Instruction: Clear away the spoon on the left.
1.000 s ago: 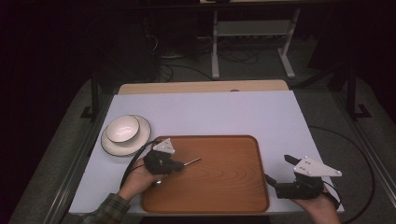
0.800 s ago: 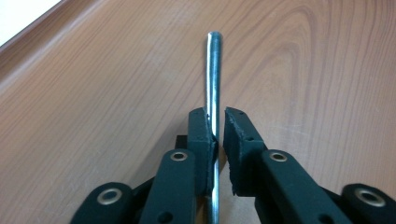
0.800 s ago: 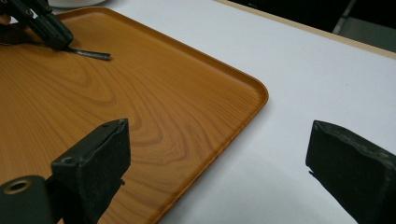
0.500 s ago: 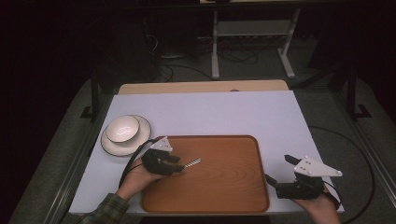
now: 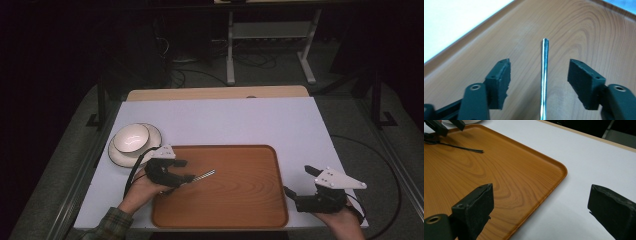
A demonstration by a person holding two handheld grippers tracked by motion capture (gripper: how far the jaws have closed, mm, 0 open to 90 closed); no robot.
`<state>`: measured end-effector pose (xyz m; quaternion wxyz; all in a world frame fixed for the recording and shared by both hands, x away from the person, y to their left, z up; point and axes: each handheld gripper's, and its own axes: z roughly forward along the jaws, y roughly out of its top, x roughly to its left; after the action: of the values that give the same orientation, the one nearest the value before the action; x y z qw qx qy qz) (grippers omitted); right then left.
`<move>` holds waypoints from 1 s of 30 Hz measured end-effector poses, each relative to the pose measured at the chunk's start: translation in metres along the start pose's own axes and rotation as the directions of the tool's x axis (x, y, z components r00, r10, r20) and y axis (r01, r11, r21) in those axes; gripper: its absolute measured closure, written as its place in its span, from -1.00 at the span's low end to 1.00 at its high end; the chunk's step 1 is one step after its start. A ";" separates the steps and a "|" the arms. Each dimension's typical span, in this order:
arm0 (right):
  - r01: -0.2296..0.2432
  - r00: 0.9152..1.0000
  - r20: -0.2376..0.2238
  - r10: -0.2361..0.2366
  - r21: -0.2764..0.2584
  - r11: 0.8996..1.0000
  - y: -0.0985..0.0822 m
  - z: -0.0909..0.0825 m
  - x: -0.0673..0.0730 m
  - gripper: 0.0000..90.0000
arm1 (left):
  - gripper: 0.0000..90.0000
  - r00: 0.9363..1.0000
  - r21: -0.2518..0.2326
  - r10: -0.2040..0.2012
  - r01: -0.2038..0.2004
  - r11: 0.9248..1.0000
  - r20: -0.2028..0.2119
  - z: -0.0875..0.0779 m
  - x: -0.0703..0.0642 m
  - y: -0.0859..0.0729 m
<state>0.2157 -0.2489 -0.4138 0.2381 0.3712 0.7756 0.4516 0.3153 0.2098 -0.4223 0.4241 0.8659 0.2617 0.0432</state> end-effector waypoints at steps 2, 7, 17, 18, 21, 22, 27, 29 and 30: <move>0.001 1.000 -0.002 -0.001 -0.001 1.000 0.000 0.001 0.000 -0.87 | -0.34 1.000 -0.012 -0.002 0.001 1.000 -0.008 -0.004 0.001 0.000; -0.002 1.000 -0.007 0.002 -0.003 1.000 0.000 0.000 -0.001 -0.87 | -0.47 0.999 -0.056 0.000 -0.002 0.998 -0.037 -0.023 -0.001 0.000; -0.006 1.000 -0.017 0.005 -0.019 1.000 0.001 -0.001 0.000 -0.87 | -0.71 0.995 -0.087 0.012 -0.021 0.996 -0.097 -0.051 -0.007 -0.012; -0.006 1.000 -0.017 0.005 -0.019 1.000 0.001 -0.001 0.000 -0.87 | -0.72 0.994 -0.092 0.010 -0.020 0.996 -0.106 -0.054 -0.007 -0.014; -0.003 1.000 -0.017 0.003 -0.021 1.000 0.001 -0.001 0.000 -0.87 | -0.76 0.992 -0.105 -0.002 -0.011 0.994 -0.129 -0.061 -0.007 -0.018; -0.003 1.000 -0.017 0.003 -0.021 1.000 0.001 -0.001 0.000 -0.87 | -0.77 0.990 -0.109 -0.005 -0.011 0.994 -0.138 -0.064 -0.007 -0.020; -0.008 1.000 -0.015 0.007 -0.026 1.000 0.001 -0.002 -0.001 -0.87 | -0.77 0.987 -0.114 -0.025 0.007 0.993 -0.161 -0.076 -0.005 -0.030; -0.007 1.000 -0.015 0.006 -0.027 1.000 0.001 -0.002 -0.001 -0.87 | -0.77 0.985 -0.113 -0.028 0.009 0.994 -0.170 -0.079 -0.005 -0.034; -0.007 1.000 -0.015 0.007 -0.027 1.000 0.001 -0.002 -0.001 -0.87 | -0.77 0.984 -0.109 -0.028 0.008 0.994 -0.176 -0.081 -0.004 -0.037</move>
<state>0.2153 -0.2500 -0.4119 0.2357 0.3673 0.7700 0.4654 0.2722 0.2835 -0.3979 0.4459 0.8320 0.3034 0.1302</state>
